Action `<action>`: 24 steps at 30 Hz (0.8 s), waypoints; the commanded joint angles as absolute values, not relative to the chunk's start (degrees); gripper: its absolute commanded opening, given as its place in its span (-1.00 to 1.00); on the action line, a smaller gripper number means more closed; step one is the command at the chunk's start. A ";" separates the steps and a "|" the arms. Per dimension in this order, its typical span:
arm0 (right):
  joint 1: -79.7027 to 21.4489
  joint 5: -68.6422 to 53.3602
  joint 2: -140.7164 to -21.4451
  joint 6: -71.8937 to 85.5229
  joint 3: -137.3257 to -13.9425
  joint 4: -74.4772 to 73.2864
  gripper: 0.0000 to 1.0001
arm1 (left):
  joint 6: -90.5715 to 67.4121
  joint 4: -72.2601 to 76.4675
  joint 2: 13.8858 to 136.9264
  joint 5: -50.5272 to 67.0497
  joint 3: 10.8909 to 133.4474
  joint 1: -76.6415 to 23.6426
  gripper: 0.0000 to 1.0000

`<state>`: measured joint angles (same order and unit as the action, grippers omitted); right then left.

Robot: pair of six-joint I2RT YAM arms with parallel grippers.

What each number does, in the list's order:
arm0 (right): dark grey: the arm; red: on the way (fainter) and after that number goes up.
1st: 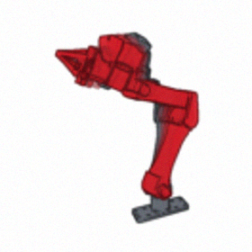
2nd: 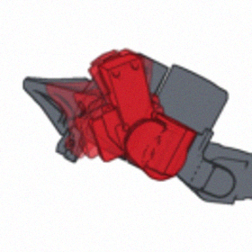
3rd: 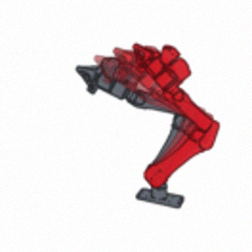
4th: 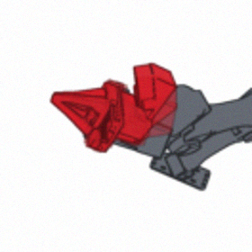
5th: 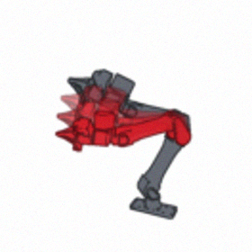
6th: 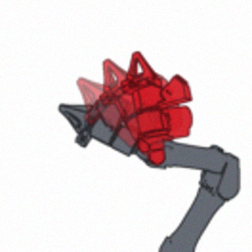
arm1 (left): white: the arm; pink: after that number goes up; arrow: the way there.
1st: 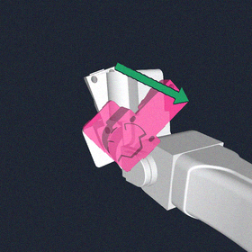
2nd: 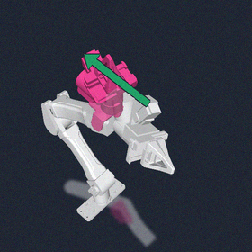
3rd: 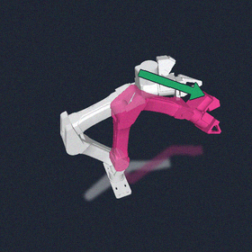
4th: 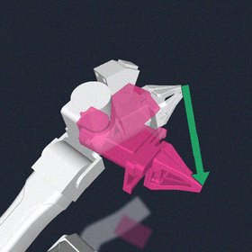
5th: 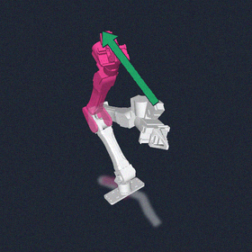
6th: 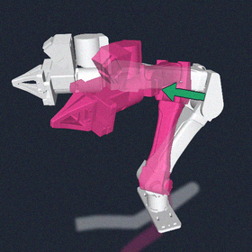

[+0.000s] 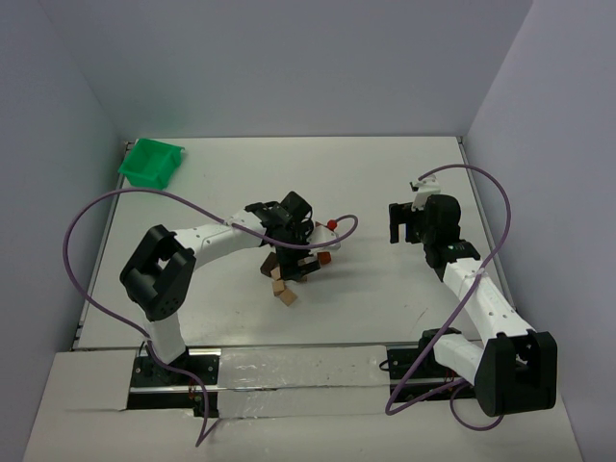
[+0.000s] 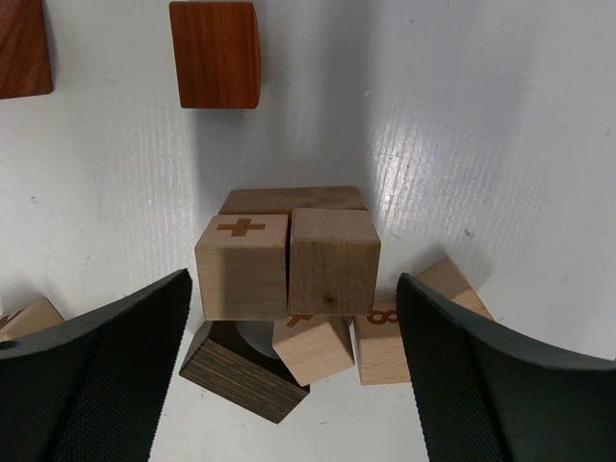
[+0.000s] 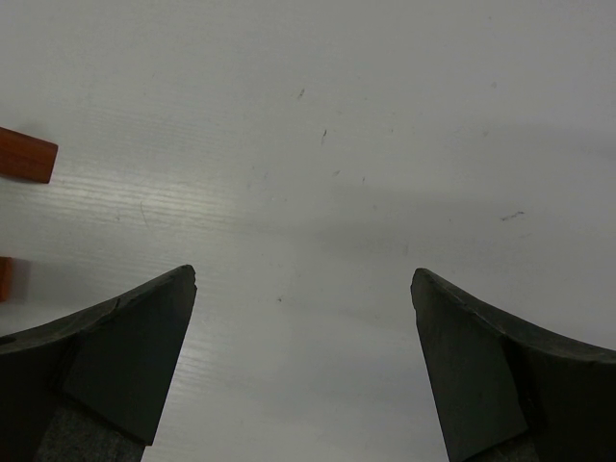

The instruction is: Build the wood block tower

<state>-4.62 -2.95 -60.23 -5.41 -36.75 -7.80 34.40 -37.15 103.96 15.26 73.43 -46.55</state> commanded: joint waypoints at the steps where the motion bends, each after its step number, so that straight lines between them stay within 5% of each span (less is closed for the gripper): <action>1: -4.83 -2.29 -60.03 -5.71 -39.64 -7.12 0.99 | 34.45 -38.28 101.29 17.89 75.10 -46.76 0.93; 13: -4.83 -5.32 -58.06 -5.30 -38.70 -6.83 0.99 | 27.72 -42.34 86.84 21.10 81.71 -42.36 0.97; 24: -9.76 -8.24 -58.27 -5.56 -40.39 -8.50 0.99 | 16.44 -29.68 71.43 33.50 63.32 -20.32 0.58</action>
<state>-5.45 -6.78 -59.46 -5.02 -36.76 -8.04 21.94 -35.75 76.89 26.92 69.91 -25.04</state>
